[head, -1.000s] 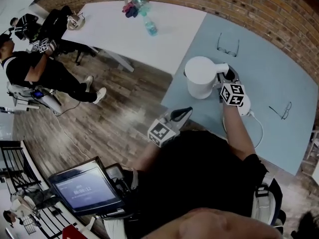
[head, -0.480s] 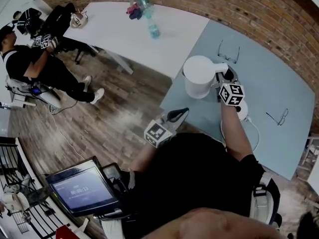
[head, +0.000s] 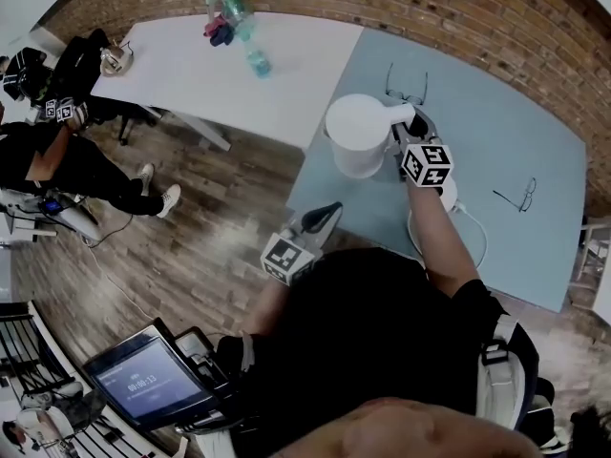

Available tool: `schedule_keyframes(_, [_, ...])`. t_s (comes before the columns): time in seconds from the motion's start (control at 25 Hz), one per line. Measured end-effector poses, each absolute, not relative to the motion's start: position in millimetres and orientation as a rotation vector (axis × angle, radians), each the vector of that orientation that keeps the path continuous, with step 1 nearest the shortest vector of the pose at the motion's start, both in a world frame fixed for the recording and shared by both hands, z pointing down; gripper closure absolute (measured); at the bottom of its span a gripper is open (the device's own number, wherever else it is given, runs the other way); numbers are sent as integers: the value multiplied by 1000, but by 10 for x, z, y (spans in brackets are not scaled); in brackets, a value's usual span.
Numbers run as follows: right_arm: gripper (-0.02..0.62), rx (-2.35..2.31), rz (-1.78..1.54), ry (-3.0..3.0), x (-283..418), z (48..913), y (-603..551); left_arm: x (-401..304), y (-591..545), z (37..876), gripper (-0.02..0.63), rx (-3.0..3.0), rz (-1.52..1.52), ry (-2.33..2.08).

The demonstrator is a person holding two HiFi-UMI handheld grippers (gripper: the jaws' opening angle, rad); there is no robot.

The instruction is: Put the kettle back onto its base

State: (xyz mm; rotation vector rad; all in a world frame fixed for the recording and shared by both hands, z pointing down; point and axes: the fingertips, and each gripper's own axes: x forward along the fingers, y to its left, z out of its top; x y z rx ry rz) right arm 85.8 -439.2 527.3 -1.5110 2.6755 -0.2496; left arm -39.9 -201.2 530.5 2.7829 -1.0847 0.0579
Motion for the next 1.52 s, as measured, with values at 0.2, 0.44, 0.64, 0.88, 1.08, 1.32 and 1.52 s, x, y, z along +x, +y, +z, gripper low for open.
schedule_keyframes(0.2, [472, -1544, -253, 2631, 1050, 5185, -4315, -318, -1960, 5286, 606, 2798, 61, -1035])
schedule_keyframes(0.44, [472, -1614, -258, 2583, 1343, 5124, -4186, -175, -1916, 5235, 606, 2820, 65, -948])
schedule_keyframes(0.64, [472, -1685, -225, 2546, 1726, 5137, -4058, 81, -1900, 5296, 606, 2853, 74, -849])
schedule_keyframes(0.88, [472, -1779, -228, 2469, 2195, 5135, -3856, 327, -1863, 5290, 606, 2879, 82, -756])
schedule_keyframes(1.08, [472, -1848, -209, 2408, 2549, 5112, -3694, 491, -1836, 5301, 606, 2895, 92, -696])
schedule_keyframes(1.32, [472, -1906, -221, 2333, 2906, 5119, -3490, 661, -1785, 5298, 605, 2897, 91, -634])
schedule_keyframes(1.52, [472, -1961, -229, 2275, 3161, 5169, -3330, 797, -1751, 5346, 606, 2912, 119, -562])
